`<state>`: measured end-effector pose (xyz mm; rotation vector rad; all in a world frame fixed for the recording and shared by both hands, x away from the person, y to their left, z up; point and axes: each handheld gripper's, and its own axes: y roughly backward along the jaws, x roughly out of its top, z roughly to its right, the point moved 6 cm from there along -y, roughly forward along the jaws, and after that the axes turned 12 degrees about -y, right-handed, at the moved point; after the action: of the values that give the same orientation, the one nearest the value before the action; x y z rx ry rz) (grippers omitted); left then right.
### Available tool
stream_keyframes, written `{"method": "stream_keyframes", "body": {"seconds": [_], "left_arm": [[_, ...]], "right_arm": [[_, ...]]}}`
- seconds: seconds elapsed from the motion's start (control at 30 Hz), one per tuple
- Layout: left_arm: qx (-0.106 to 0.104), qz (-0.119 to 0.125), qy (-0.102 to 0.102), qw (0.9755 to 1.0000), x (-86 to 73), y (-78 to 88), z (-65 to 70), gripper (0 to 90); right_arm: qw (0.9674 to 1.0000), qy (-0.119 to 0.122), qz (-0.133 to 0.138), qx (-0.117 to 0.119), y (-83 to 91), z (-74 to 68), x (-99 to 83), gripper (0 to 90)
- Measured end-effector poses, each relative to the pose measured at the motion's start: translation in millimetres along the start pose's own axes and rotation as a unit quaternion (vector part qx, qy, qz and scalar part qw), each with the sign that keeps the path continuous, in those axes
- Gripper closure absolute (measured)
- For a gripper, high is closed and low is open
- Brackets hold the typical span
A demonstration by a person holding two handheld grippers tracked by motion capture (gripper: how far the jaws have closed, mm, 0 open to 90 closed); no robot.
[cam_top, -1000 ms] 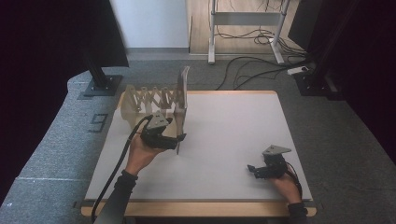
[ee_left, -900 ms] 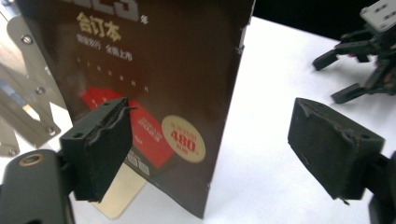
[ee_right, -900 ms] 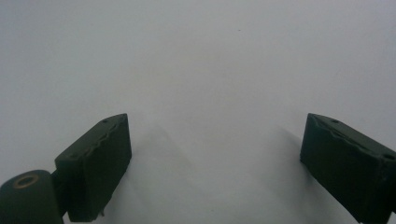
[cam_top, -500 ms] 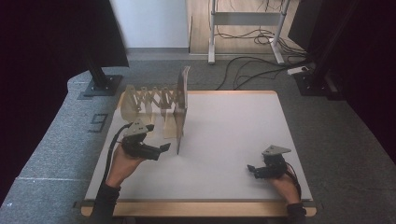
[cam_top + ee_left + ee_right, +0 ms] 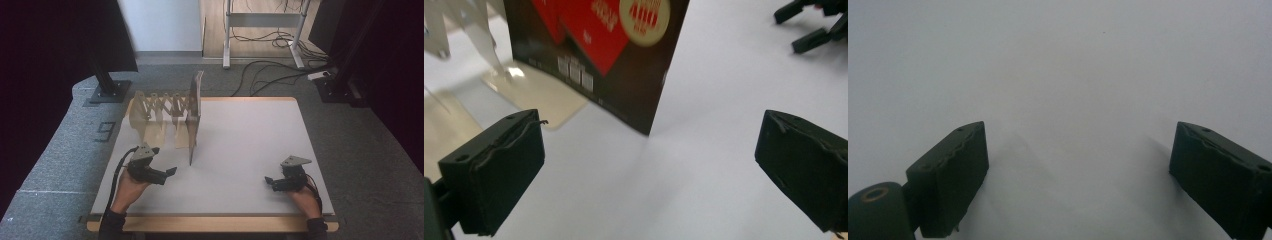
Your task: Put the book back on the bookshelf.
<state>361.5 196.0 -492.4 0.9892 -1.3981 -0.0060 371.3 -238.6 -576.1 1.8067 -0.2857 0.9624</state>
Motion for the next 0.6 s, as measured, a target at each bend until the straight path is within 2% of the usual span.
{"method": "stream_keyframes", "body": {"seconds": [0.17, 0.37, 0.5, 0.6], "left_arm": [[0.002, -0.022, 0.013, 0.9997, -27.7, -12.5, 0.3, 0.0], [0.001, -0.053, 0.022, 0.9983, -52.3, -27.3, 2.3, 0.0], [-0.004, -0.084, 0.029, 0.996, -65.8, -37.8, 3.1, 0.0], [0.007, -0.108, 0.029, 0.9937, -67.0, -41.6, 2.9, 0.0]], "right_arm": [[1.0, 0.0, 0.0, 0.0, 0.0, 0.0, 0.0, 8.4], [1.0, 0.0, 0.0, 0.0, 0.0, -0.1, 0.0, 8.4], [1.0, -0.001, 0.0, -0.001, 0.0, -0.1, -0.1, 8.4], [1.0, 0.0, 0.0, -0.001, 0.1, -0.1, -0.1, 8.4]]}}
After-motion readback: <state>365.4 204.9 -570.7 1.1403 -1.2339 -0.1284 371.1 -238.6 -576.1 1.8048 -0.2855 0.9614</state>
